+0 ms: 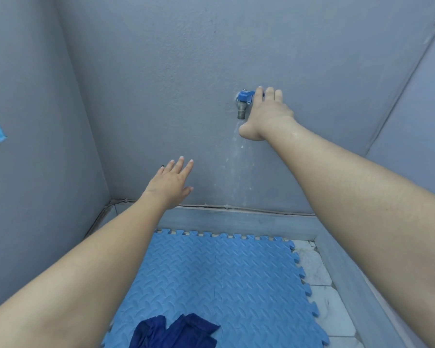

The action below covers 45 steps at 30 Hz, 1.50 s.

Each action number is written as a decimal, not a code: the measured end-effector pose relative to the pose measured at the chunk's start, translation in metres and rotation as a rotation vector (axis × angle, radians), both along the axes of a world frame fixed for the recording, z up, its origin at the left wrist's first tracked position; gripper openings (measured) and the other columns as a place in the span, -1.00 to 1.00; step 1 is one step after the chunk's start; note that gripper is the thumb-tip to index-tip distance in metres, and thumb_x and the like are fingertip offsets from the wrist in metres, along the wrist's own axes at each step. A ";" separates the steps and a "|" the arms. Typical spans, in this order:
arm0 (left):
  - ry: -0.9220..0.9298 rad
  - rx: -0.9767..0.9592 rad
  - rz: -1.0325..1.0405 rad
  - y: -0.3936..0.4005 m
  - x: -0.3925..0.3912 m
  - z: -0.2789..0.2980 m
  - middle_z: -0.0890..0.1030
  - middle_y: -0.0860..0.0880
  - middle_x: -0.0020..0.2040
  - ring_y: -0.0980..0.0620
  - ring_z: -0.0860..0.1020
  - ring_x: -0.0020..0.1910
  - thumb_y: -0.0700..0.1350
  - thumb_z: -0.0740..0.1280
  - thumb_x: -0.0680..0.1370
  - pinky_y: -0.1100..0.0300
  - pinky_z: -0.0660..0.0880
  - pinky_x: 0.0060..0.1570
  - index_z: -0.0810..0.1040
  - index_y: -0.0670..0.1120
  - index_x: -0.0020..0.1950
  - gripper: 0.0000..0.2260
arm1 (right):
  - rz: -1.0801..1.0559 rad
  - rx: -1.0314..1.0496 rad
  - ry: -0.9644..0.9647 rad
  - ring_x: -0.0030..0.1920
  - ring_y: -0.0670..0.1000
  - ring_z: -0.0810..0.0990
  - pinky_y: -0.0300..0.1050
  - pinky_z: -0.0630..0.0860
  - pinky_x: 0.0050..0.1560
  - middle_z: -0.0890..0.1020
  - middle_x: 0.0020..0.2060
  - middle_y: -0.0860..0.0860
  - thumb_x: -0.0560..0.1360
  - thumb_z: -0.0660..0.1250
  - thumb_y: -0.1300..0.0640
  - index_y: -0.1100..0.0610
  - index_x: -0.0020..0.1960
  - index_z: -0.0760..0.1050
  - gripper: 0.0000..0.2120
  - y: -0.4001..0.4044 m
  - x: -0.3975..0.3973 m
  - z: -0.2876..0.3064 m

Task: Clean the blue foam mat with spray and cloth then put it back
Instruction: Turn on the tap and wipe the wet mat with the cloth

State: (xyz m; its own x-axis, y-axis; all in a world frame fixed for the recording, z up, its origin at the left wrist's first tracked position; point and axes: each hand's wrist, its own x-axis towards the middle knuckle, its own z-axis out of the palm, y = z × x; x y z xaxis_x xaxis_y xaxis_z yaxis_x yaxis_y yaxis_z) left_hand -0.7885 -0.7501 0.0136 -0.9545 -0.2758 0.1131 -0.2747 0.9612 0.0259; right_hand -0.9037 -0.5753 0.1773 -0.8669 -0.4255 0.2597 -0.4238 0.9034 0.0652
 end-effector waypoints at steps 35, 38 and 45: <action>-0.367 0.012 -0.619 0.091 0.179 -0.303 0.02 0.05 0.59 0.02 0.08 0.54 0.26 -0.05 0.62 0.02 -0.03 0.46 0.04 0.00 0.58 -0.40 | -0.013 0.022 -0.477 0.59 -0.02 -0.20 0.17 -0.22 0.55 -0.11 0.60 -0.08 0.41 -0.46 -0.47 -0.14 0.60 -0.16 -0.17 0.203 0.061 -0.474; -0.117 0.212 -0.401 0.065 0.140 -0.310 -0.15 0.15 0.57 0.12 0.03 0.55 0.25 0.02 0.61 0.18 -0.10 0.49 -0.08 -0.03 0.58 -0.36 | -0.006 -0.015 -0.430 0.59 -0.03 -0.10 0.14 -0.19 0.55 0.00 0.60 -0.06 0.53 -0.24 -0.38 -0.13 0.60 -0.05 -0.30 0.207 0.059 -0.484; 0.205 0.505 0.678 -0.007 0.004 -0.310 0.05 -0.27 0.55 -0.18 0.02 0.54 -0.07 0.13 0.63 0.00 0.00 0.51 -0.09 -0.32 0.53 -0.38 | 0.001 -0.020 -0.373 0.59 0.04 0.02 0.17 -0.12 0.55 0.09 0.59 -0.02 0.57 -0.09 -0.29 -0.07 0.60 0.06 -0.35 0.207 0.058 -0.488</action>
